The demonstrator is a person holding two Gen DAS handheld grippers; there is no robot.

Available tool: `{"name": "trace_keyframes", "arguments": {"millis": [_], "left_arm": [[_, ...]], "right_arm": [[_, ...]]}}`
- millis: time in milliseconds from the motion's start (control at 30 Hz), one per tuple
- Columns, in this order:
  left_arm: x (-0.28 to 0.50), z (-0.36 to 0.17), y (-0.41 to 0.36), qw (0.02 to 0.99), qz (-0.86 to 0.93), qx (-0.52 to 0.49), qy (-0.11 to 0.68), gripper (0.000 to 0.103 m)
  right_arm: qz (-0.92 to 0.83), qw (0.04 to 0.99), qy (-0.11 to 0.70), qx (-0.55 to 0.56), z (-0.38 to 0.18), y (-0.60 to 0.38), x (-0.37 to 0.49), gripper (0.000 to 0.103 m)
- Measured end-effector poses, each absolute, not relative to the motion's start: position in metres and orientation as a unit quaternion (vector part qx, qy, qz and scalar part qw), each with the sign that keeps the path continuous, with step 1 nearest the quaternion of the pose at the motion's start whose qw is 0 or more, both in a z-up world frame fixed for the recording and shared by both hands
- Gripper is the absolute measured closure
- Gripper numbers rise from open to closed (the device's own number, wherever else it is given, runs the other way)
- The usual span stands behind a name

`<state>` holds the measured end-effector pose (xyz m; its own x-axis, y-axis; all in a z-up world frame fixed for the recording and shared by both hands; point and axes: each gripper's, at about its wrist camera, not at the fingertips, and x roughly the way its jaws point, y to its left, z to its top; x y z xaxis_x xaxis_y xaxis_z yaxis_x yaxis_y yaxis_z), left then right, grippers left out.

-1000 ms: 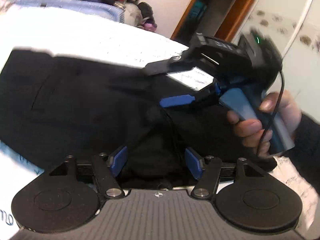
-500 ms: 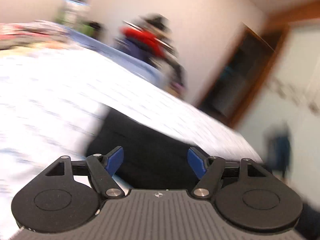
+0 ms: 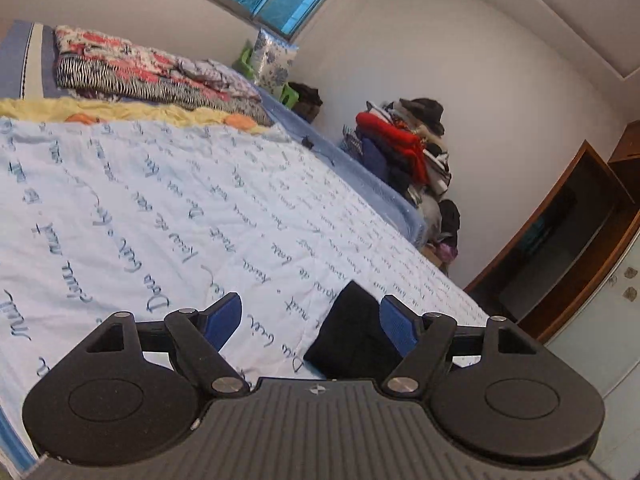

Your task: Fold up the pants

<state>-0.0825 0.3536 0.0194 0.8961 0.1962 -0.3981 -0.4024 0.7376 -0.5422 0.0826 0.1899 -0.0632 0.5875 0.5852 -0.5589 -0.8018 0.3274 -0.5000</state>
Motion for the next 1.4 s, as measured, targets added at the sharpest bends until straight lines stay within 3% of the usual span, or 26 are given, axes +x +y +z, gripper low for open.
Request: {"name": "trace_keyframes", "arguments": {"millis": [200, 500, 767, 833, 867, 900, 967, 1000, 1067, 1200, 1400], "left_arm": [[-0.079, 0.005, 0.357, 0.914, 0.158, -0.33, 0.176, 0.026], [-0.079, -0.007, 0.369, 0.902, 0.165, -0.349, 0.195, 0.024], [-0.068, -0.009, 0.365, 0.901, 0.156, -0.347, 0.209, 0.024], [-0.065, -0.009, 0.364, 0.9, 0.157, -0.346, 0.212, 0.024], [-0.064, -0.01, 0.364, 0.9, 0.158, -0.347, 0.213, 0.024], [-0.063, -0.009, 0.363, 0.899, 0.157, -0.348, 0.214, 0.024], [-0.061, -0.009, 0.362, 0.899, 0.156, -0.348, 0.217, 0.024], [-0.06, -0.009, 0.36, 0.899, 0.155, -0.347, 0.218, 0.024], [-0.06, -0.007, 0.359, 0.9, 0.153, -0.344, 0.218, 0.024], [-0.059, -0.002, 0.355, 0.903, 0.149, -0.338, 0.217, 0.024], [-0.045, 0.001, 0.356, 0.9, 0.121, -0.352, 0.226, 0.024]], "right_arm": [[0.414, 0.814, 0.155, -0.377, -0.066, 0.206, 0.095, 0.005], [0.394, 0.811, 0.1, -0.421, -0.074, 0.231, 0.089, 0.006], [0.41, 0.819, 0.128, -0.381, -0.072, 0.23, 0.104, 0.008], [0.416, 0.815, 0.118, -0.385, -0.073, 0.228, 0.098, 0.018], [0.42, 0.813, 0.116, -0.386, -0.074, 0.228, 0.095, 0.03], [0.426, 0.809, 0.113, -0.388, -0.076, 0.228, 0.091, 0.048], [0.434, 0.797, 0.099, -0.408, -0.082, 0.231, 0.077, 0.07], [0.431, 0.792, 0.085, -0.423, -0.086, 0.233, 0.07, 0.077], [0.426, 0.788, 0.071, -0.438, -0.092, 0.236, 0.061, 0.082], [0.438, 0.798, 0.098, -0.403, -0.085, 0.234, 0.072, 0.084], [0.468, 0.834, 0.169, -0.237, -0.062, 0.207, 0.105, 0.092]]}}
